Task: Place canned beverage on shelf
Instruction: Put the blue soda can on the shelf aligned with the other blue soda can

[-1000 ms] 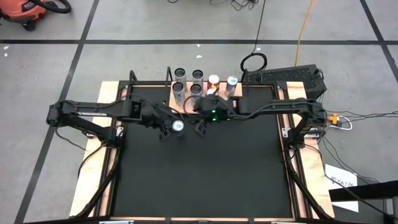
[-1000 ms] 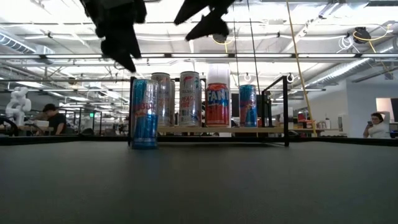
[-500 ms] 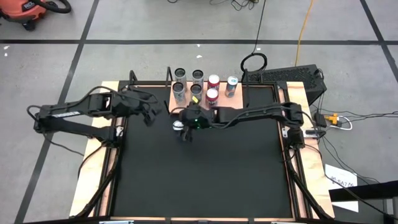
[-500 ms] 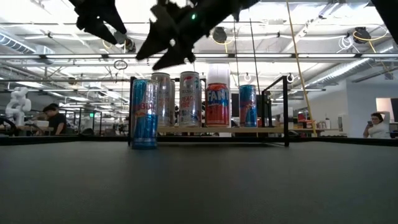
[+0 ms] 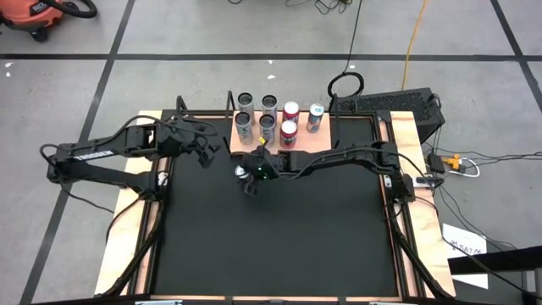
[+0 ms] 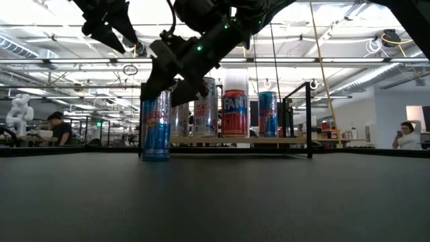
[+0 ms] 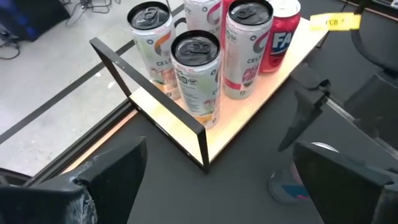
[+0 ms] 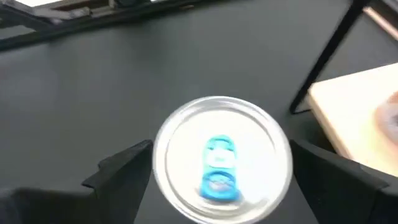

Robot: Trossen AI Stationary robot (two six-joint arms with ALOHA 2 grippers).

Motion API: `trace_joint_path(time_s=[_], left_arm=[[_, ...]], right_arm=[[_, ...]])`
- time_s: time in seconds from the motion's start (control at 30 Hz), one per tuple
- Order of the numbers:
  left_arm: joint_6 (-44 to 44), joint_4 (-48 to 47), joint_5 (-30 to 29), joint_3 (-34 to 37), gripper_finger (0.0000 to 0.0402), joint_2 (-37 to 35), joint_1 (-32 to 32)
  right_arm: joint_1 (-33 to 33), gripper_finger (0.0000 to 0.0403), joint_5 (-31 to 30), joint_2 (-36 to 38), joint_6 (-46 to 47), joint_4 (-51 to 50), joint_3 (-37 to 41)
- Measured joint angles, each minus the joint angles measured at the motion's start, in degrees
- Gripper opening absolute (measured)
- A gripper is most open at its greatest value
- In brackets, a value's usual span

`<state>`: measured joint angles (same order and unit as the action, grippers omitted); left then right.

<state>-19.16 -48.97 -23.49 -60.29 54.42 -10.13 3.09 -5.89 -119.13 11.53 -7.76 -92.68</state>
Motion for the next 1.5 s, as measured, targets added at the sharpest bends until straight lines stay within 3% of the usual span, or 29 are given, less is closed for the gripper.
trace_joint_path(time_s=[0.23, 0.47, 0.63, 0.83, 1.07, 1.23, 1.5], left_arm=[[0.0, 0.44, -0.04, 0.04, 0.0396, 0.37, -1.23], [0.03, 1.03, -1.04, 0.04, 0.0396, 0.37, -2.95], [0.07, 0.99, -1.09, 0.04, 0.0396, 0.37, -4.35], [0.07, 0.99, -1.09, 0.04, 0.0396, 0.37, -5.39], [0.55, 1.96, -1.08, 0.07, 0.0396, 0.87, -5.99], [2.13, 2.99, -1.07, 0.09, 0.0396, 2.19, -5.99], [5.24, 5.85, -0.98, 0.09, 0.0396, 4.77, -5.99]], right_arm=[[-0.04, 0.0319, -0.27, -0.09, 2.93, 0.99, -0.02], [1.27, 0.0223, 0.22, 0.04, 7.14, 0.56, -0.04], [3.35, 0.0221, 7.6, 3.5, 8.03, -3.14, 0.07], [5.0, 0.0221, 10.06, 14.85, 3.85, -19.97, -0.11], [7.26, 0.0226, 0.4, 25.91, -0.68, -38.25, 0.41], [10.58, 0.0225, -0.29, 34.38, 0.84, -35.15, 10.74], [19.5, 0.0225, -0.09, 45.07, -1.26, -15.64, 30.63]])
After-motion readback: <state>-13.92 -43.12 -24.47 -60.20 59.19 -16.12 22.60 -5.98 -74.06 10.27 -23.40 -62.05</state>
